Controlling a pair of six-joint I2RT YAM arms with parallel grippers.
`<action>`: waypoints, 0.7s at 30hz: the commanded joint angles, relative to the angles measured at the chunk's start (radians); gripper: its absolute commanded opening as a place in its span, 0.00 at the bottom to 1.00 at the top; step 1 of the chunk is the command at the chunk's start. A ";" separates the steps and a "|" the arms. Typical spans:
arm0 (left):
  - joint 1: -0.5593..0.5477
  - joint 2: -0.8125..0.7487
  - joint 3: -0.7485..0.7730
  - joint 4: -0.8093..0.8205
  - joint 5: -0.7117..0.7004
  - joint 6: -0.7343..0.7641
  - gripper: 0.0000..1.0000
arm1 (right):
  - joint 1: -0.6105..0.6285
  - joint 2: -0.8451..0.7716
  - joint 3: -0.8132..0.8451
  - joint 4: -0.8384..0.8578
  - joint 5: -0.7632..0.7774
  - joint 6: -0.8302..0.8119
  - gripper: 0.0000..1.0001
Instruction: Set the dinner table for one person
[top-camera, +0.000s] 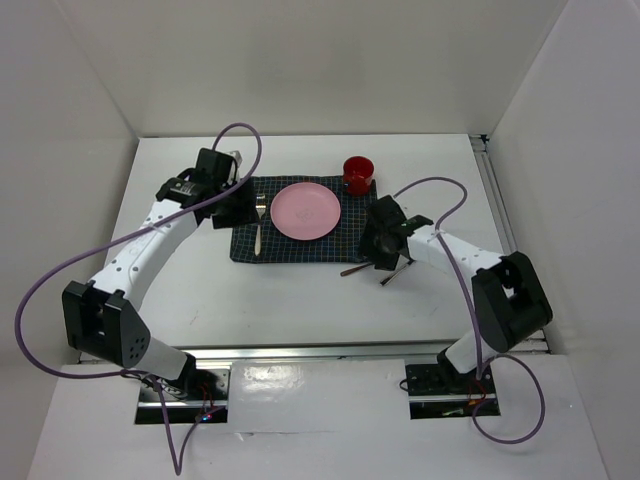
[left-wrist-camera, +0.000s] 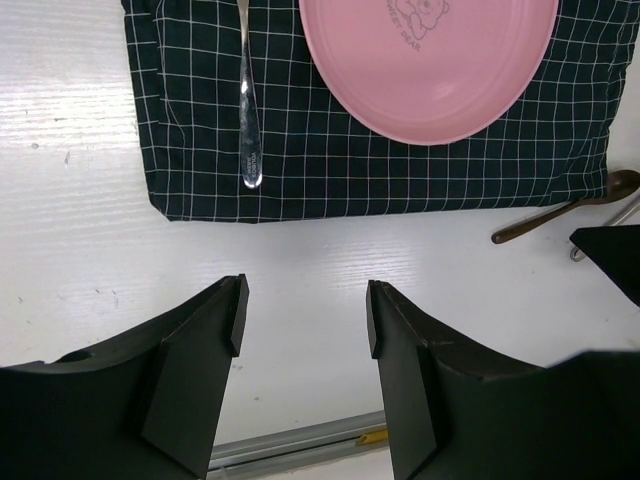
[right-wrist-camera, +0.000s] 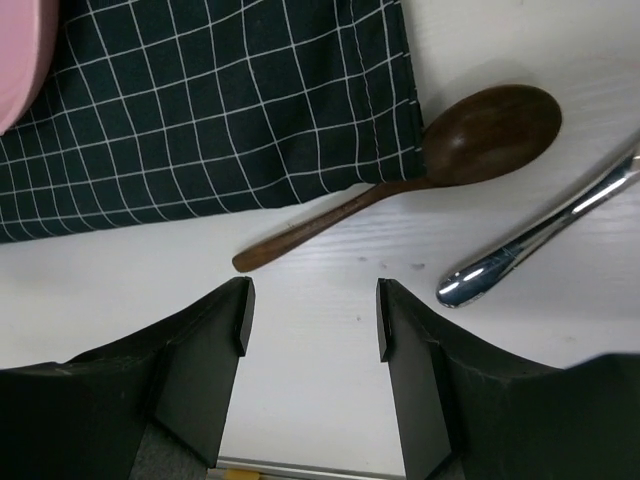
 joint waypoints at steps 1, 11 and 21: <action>-0.003 -0.049 -0.018 0.012 0.012 -0.006 0.68 | 0.015 0.046 -0.006 0.093 -0.023 0.058 0.63; -0.003 -0.049 -0.036 0.001 0.003 -0.006 0.69 | 0.058 0.204 0.082 0.006 0.058 0.152 0.58; -0.003 -0.049 -0.036 0.010 0.012 -0.006 0.69 | 0.067 0.222 0.069 -0.037 0.132 0.219 0.58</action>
